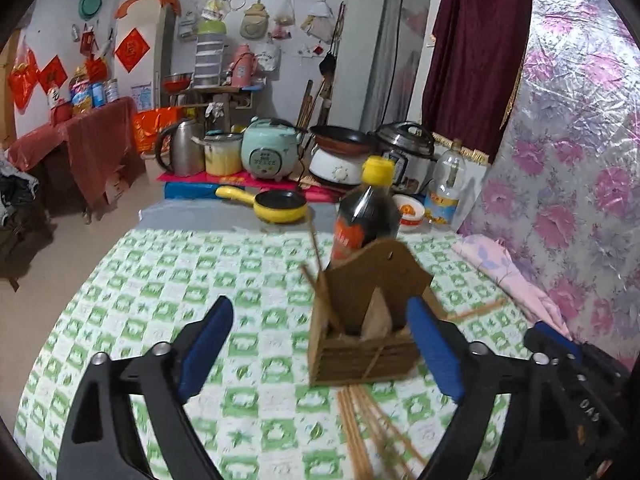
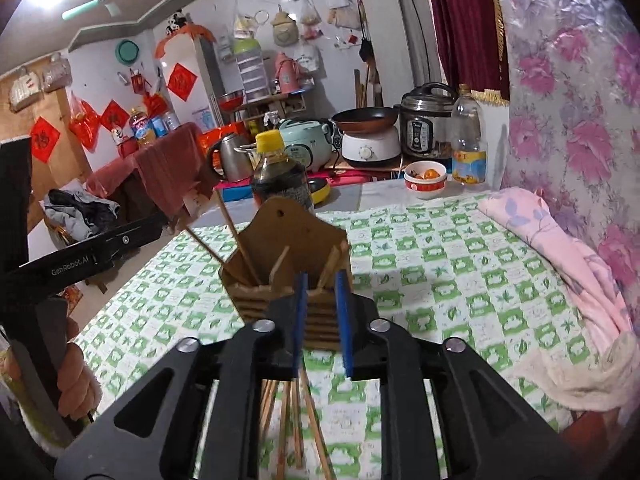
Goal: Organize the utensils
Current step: 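Move both open grippers back down toward the remaining chopsticks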
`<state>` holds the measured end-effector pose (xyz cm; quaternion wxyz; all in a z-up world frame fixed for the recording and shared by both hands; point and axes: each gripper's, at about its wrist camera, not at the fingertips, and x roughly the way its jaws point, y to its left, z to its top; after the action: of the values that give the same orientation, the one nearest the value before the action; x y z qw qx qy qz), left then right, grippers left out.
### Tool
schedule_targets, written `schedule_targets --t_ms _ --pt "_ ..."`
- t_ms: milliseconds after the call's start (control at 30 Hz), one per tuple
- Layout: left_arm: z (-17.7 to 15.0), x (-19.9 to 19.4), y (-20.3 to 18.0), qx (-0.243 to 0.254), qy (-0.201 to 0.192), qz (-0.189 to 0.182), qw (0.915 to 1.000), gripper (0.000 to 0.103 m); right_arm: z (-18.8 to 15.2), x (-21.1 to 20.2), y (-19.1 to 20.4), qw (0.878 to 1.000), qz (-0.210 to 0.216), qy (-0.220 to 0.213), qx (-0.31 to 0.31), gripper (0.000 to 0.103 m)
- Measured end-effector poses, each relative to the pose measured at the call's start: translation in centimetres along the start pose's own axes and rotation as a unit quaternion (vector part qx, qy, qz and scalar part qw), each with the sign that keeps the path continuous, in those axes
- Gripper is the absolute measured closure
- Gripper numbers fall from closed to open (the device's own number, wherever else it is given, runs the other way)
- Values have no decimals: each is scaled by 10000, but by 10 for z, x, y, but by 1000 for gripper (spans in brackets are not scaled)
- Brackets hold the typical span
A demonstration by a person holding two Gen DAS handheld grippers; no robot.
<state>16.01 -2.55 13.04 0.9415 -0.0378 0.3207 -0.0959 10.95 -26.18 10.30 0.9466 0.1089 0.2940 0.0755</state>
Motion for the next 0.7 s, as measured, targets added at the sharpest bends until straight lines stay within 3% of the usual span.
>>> schedule_targets --t_ms 67,167,300,433,700 --pt "-19 -1 9 -58 133 -3 9999 8 -12 -3 -5 10000 -35 47 0 54" --pt "-55 7 17 -56 525 12 9986 6 -40 -4 -15 9997 -146 201 76 41" --pt "-107 31 28 -50 1286 34 9917 6 -81 18 -38 9969 -180 702 310 38" --pt "-149 53 38 -55 2067 -28 9784 6 -110 46 -56 9870 -314 1413 692 38" --pt "-166 49 15 329 2312 -464 9712 6 -113 50 -56 9873 -392 1391 663 28"
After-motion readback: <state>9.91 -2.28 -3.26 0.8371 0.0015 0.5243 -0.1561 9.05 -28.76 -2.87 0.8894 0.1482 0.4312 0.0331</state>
